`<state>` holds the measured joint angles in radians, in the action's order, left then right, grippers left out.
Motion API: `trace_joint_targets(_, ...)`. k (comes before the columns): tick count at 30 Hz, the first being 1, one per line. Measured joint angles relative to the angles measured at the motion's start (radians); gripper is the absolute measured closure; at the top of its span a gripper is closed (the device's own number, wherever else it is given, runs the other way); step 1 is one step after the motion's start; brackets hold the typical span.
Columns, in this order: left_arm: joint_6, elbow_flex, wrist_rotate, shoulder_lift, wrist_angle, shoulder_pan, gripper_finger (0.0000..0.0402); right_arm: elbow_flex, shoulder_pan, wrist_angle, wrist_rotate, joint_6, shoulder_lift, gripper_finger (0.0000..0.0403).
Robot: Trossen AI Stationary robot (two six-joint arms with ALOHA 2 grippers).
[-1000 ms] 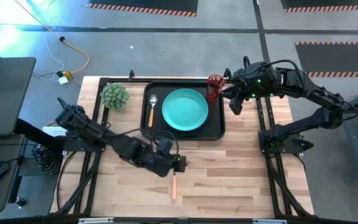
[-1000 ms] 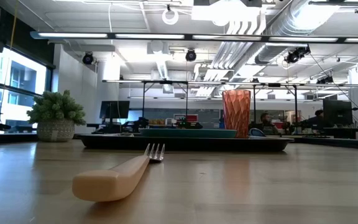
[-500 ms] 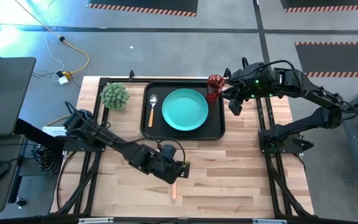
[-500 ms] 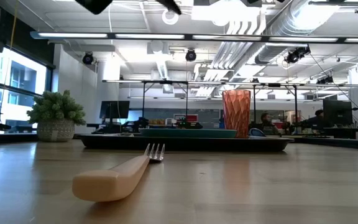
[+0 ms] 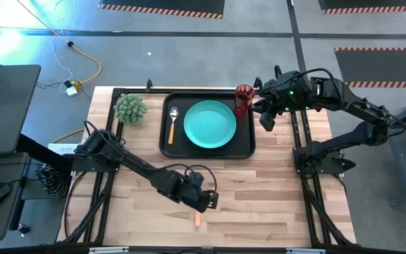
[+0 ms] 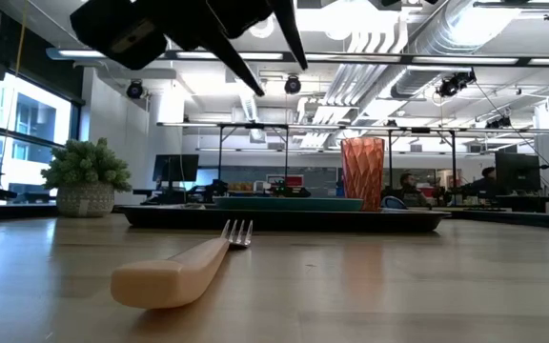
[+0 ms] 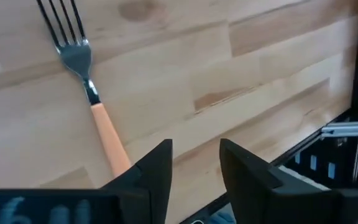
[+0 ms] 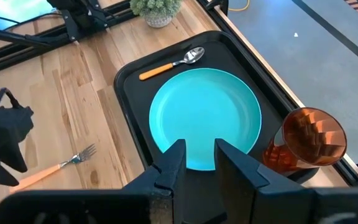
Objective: Pick and place plate/cup/fork/spoon on tray
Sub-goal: Put the light brown fork on the black table tray
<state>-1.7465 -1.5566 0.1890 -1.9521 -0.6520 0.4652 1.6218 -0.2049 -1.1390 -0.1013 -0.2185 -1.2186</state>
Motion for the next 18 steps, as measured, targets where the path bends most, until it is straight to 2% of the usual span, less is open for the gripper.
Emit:
trace_joint_targets(5, -0.074, 0.000, -0.010, -0.039, -0.014, 0.000, 0.0247, 0.000, 0.000, -0.002, 0.000, -0.007, 0.000, 0.0328)
trace_joint_targets(8, -0.124, -0.001, -0.049, -0.062, -0.017, 0.000, 0.0234, 0.000, 0.000, -0.002, 0.000, -0.008, 0.000, 0.0328)
trace_joint_targets(18, -0.172, 0.000, -0.107, -0.107, -0.055, 0.003, 0.0229, 0.000, 0.000, -0.003, 0.000, -0.008, 0.000, 0.0328)
